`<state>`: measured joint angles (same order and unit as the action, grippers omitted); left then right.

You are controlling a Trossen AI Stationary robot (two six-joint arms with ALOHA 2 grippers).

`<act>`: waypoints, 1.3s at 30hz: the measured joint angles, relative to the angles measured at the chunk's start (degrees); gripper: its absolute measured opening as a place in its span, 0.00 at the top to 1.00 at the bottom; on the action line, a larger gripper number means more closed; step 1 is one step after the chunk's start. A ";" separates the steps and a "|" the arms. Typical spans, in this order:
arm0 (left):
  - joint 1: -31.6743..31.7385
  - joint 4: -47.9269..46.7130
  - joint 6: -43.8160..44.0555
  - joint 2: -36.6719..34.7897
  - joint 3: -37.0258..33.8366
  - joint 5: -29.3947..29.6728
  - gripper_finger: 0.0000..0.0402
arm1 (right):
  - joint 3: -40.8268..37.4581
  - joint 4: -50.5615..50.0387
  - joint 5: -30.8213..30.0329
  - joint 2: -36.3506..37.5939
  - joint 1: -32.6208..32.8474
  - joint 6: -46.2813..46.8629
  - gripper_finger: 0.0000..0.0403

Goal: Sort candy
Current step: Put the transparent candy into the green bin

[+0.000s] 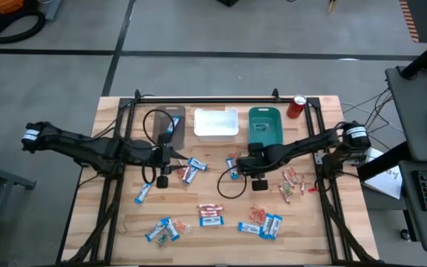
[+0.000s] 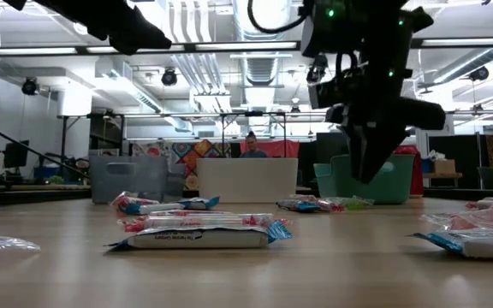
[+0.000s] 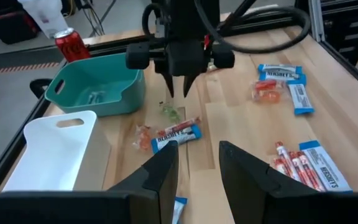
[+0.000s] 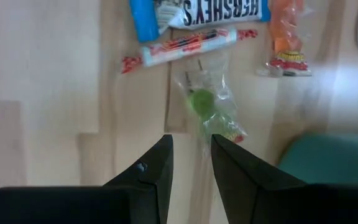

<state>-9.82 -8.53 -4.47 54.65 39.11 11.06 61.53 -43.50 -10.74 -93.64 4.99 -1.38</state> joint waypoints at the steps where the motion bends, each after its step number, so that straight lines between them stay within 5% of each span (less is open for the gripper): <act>1: 0.00 0.12 0.01 0.21 0.00 0.04 0.75 | -0.01 0.42 -0.20 -0.52 -0.03 0.02 0.75; 7: 0.07 0.06 0.02 1.16 -0.02 0.31 0.75 | 0.01 2.21 -4.24 -3.17 -0.04 -0.12 0.75; 22: 0.07 0.63 0.03 2.00 -0.02 0.38 0.75 | 0.18 4.42 -3.41 -7.84 -1.27 -0.41 0.76; 31: 0.07 0.94 0.04 2.14 -0.02 0.40 0.75 | 0.10 4.83 -2.43 -7.90 -1.54 -0.73 0.96; 39: 0.07 1.02 0.04 2.72 -0.02 0.40 0.75 | -0.15 4.93 -0.69 -5.54 -1.62 0.34 0.98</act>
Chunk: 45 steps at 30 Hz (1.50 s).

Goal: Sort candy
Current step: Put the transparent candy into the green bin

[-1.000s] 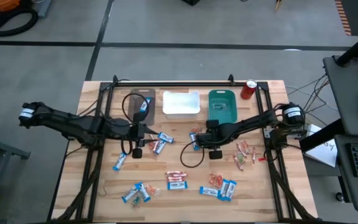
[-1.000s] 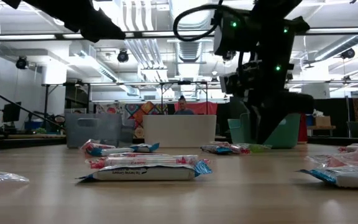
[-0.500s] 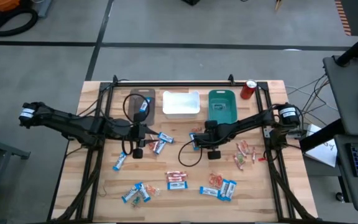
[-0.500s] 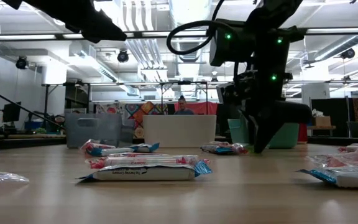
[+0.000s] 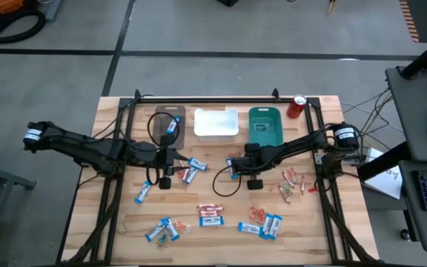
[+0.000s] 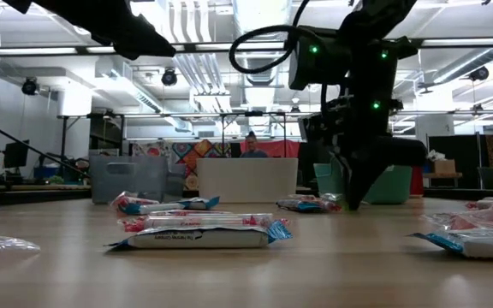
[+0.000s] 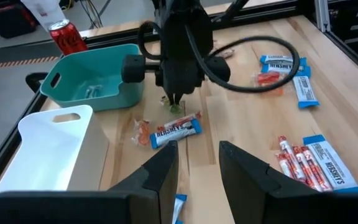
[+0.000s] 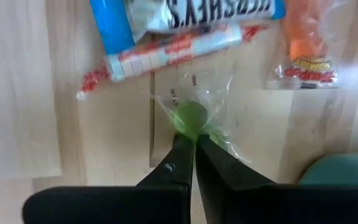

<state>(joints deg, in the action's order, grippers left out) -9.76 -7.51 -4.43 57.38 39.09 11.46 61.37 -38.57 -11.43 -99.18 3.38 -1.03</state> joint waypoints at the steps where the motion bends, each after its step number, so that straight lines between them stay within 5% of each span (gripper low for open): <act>1: 0.00 0.00 0.00 0.08 0.00 0.00 0.75 | -0.01 0.03 0.21 0.90 0.00 0.33 0.98; 11: 0.00 0.19 0.00 0.31 0.00 3.05 0.75 | -0.01 1.08 -0.02 12.79 -0.35 1.92 0.98; 21: 0.28 0.21 -0.55 0.31 0.00 3.43 0.75 | 0.08 15.54 -0.17 20.33 -4.92 -2.85 0.98; 33: 0.46 -0.06 -0.63 0.29 0.00 8.70 0.75 | 0.14 38.80 -0.17 13.09 -14.58 -5.02 0.98; 45: 0.50 -1.46 -0.61 0.29 0.00 9.08 0.75 | 0.14 46.78 -0.20 3.11 -20.72 -0.45 0.98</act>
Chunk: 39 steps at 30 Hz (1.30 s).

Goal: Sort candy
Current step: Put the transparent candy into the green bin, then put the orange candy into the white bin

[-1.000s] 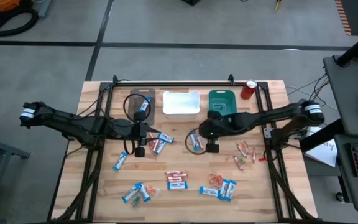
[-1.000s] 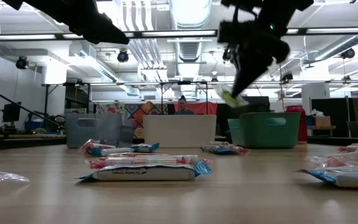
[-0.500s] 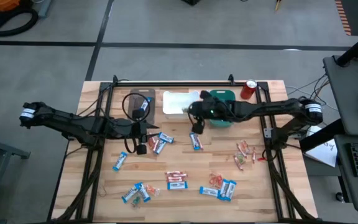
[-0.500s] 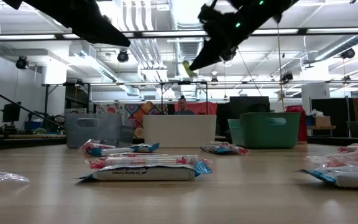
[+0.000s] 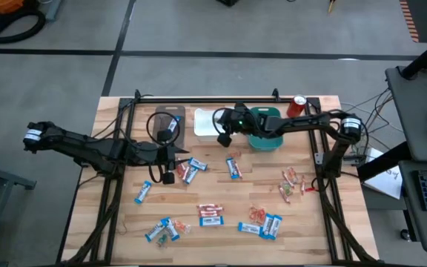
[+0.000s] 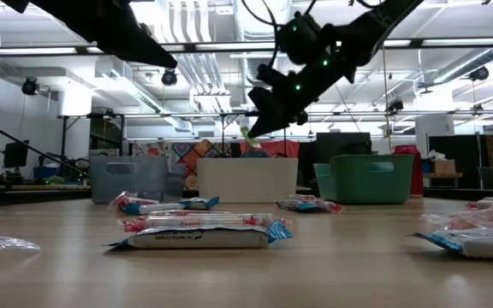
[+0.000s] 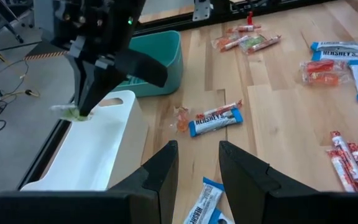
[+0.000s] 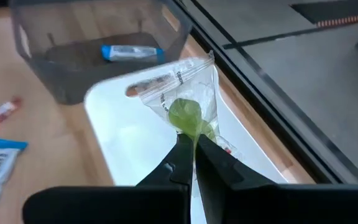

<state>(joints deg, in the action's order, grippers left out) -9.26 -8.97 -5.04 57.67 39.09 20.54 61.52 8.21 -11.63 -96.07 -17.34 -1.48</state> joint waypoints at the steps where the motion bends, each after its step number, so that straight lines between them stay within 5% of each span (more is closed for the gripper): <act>1: 0.00 0.00 0.00 0.00 0.00 0.01 0.75 | 0.00 0.09 -0.06 -0.24 -0.04 -0.03 0.98; 7: -0.01 -0.07 0.00 0.00 0.00 0.06 0.75 | 0.00 -0.73 -2.22 0.36 -0.18 0.14 0.98; 11: 0.00 -0.11 0.00 0.00 0.00 0.08 0.75 | 0.16 -9.32 -18.41 4.13 -0.18 1.81 0.98; 14: 0.00 -0.27 0.24 0.00 0.00 0.08 0.75 | 2.20 -27.27 -26.28 7.29 -0.78 12.82 0.98; 19: 0.00 -0.22 0.59 0.00 0.00 0.08 0.75 | 2.82 -51.34 -24.57 10.16 -2.47 32.21 0.98; 39: 0.00 -0.11 2.62 0.07 -0.02 0.02 0.75 | 0.07 -50.80 -22.12 15.40 0.00 33.76 0.78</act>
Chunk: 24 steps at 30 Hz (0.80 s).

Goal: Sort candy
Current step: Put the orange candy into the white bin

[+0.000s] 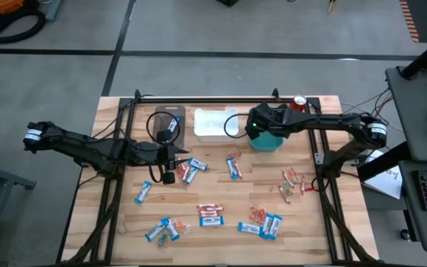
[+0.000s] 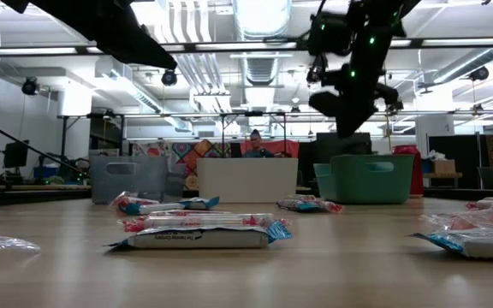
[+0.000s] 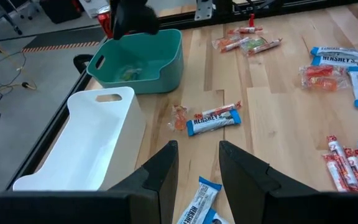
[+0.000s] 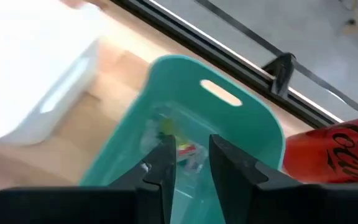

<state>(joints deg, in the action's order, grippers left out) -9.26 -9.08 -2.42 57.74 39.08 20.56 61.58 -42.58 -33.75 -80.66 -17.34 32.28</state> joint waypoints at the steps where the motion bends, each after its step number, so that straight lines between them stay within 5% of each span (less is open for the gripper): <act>1: -0.02 0.00 0.00 0.00 0.00 -0.01 0.75 | 0.00 0.04 0.70 0.91 0.79 -0.38 0.77; 12: -0.02 0.02 0.15 0.07 -0.01 -0.07 0.75 | 0.02 4.03 16.64 8.22 14.31 -2.23 0.80; 24: -0.04 -2.15 3.03 4.88 -0.01 -2.12 0.75 | 0.02 5.50 17.85 6.62 27.82 1.62 0.80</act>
<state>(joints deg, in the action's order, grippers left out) -9.30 -11.23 0.62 62.62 39.07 18.44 61.60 -37.08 -15.90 -74.04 10.48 33.89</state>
